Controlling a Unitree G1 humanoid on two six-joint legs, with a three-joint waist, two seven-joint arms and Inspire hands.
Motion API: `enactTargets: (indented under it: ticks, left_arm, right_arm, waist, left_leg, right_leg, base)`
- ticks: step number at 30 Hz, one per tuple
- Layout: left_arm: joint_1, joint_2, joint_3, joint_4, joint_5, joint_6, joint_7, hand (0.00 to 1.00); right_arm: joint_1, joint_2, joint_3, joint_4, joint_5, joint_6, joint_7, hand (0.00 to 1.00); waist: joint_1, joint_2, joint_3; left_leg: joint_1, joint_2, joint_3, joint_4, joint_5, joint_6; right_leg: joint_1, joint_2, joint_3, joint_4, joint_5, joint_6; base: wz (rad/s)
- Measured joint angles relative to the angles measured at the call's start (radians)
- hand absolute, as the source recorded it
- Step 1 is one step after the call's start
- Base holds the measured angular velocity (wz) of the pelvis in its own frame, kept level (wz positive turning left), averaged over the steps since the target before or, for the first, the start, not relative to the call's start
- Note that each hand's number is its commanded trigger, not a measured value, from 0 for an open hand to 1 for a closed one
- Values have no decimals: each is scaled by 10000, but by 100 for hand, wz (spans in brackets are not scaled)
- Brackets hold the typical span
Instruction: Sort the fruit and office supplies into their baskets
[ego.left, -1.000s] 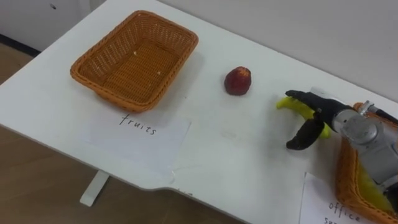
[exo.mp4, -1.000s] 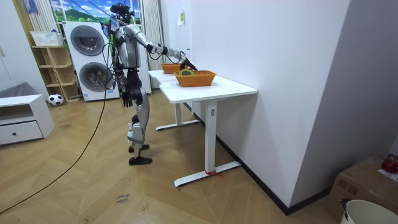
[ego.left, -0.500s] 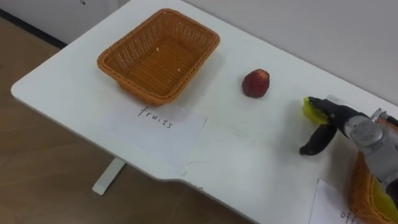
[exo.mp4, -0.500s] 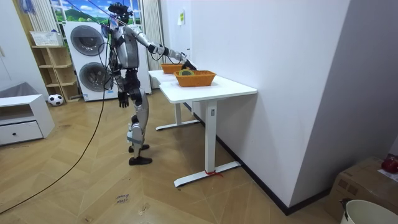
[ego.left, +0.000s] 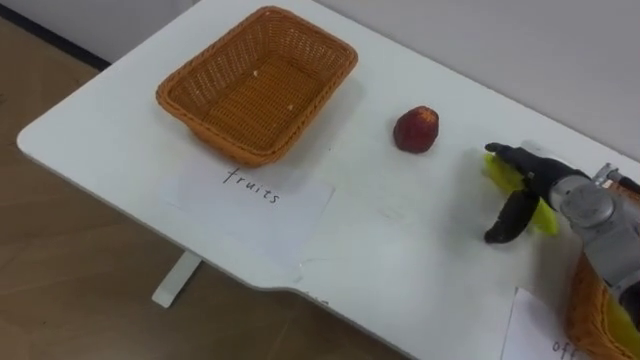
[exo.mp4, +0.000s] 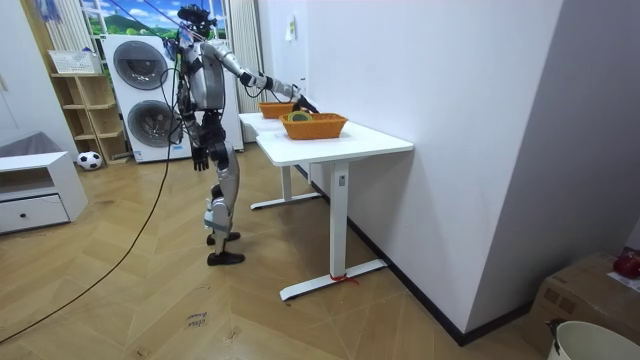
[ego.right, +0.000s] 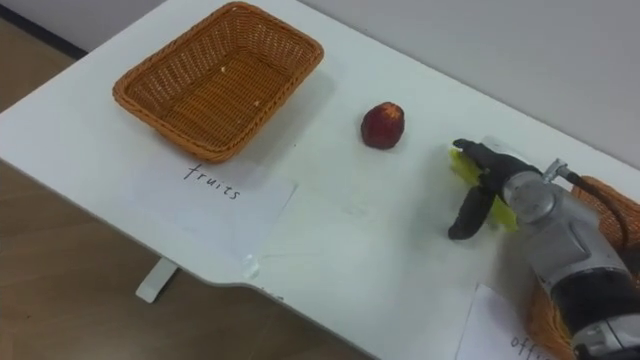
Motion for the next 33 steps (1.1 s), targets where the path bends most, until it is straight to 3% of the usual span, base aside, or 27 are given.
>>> enactTargets:
  ticks: [9, 21, 33]
  left_arm:
    - [23, -25, -25, 70, 2, -35, -46, 0]
    - [57, -65, -23, -10, 18, -44, -90, 0]
    - [196, -61, -6, -37, 6, 21, -152, 0]
  right_arm:
    - [-1, 0, 1, -616, 35, -224, -173, 0]
    - [14, 0, 0, -1441, 5, -161, -5, 0]
    - [120, -1, -7, -904, -23, -112, 42, 0]
  waist:
    - [-10, -12, 8]
    - [-23, 52, 60]
    - [-245, 5, 24]
  left_leg:
    - [46, -7, -32, -8, -1, 1]
    - [141, -2, -17, -9, -1, 0]
    - [221, -19, -95, -2, -2, 0]
  right_leg:
    - [71, -5, -1, -3, -1, 2]
    - [142, 1, 9, -7, -1, 2]
    - [311, 5, -13, -8, -1, 3]
  base:
    - [1]
    - [0]
    - [2]
